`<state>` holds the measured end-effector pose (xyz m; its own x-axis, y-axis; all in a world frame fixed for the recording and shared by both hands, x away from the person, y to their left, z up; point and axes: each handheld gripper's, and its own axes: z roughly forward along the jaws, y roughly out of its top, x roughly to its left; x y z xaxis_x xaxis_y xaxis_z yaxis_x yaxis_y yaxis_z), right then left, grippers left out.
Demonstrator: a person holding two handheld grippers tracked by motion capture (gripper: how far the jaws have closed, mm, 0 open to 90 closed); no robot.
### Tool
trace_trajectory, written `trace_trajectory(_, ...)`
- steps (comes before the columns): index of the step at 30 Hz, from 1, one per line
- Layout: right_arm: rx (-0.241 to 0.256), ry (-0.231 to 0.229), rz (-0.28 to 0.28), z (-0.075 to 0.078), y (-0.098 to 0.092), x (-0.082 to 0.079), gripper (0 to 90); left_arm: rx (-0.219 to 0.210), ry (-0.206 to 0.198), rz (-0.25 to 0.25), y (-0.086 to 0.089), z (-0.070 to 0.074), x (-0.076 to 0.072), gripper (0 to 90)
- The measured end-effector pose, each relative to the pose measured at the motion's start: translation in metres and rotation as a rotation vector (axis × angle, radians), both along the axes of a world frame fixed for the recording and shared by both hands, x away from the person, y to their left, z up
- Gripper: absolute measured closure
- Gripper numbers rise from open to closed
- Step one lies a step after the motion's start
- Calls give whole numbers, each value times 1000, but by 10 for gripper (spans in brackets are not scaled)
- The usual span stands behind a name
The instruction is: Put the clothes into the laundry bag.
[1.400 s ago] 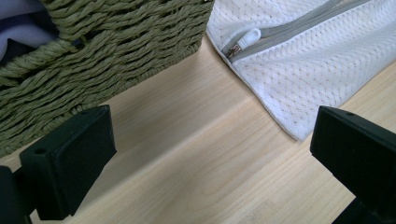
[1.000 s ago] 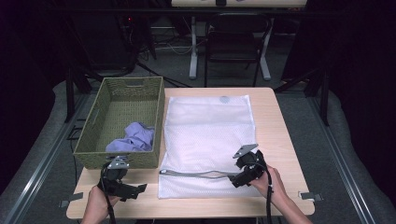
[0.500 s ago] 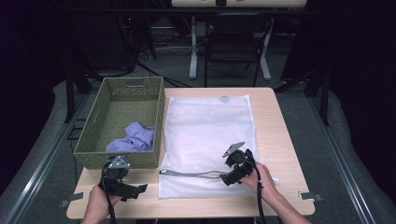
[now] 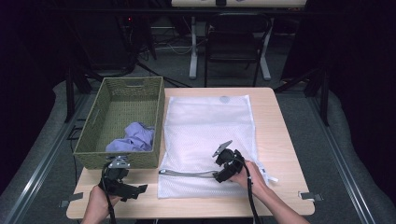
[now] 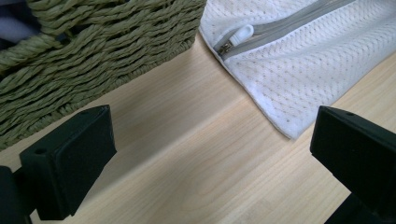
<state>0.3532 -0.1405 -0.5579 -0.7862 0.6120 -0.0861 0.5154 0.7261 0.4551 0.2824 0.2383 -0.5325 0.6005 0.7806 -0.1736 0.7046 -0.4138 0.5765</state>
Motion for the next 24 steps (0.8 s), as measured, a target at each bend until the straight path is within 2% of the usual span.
trace_trajectory(5,1,0,5,0,2,0,275,0,7,-2,0,0,0,0)
trace_trajectory(12,31,24,-1,1,-1,1,361,4,10,1,1,-1,1,0)
trace_trajectory(19,38,-3,-19,3,1,1,476,-2,15,17,1,-2,2,0)
trace_trajectory(24,34,-5,0,3,12,4,594,1,12,5,1,-1,1,0)
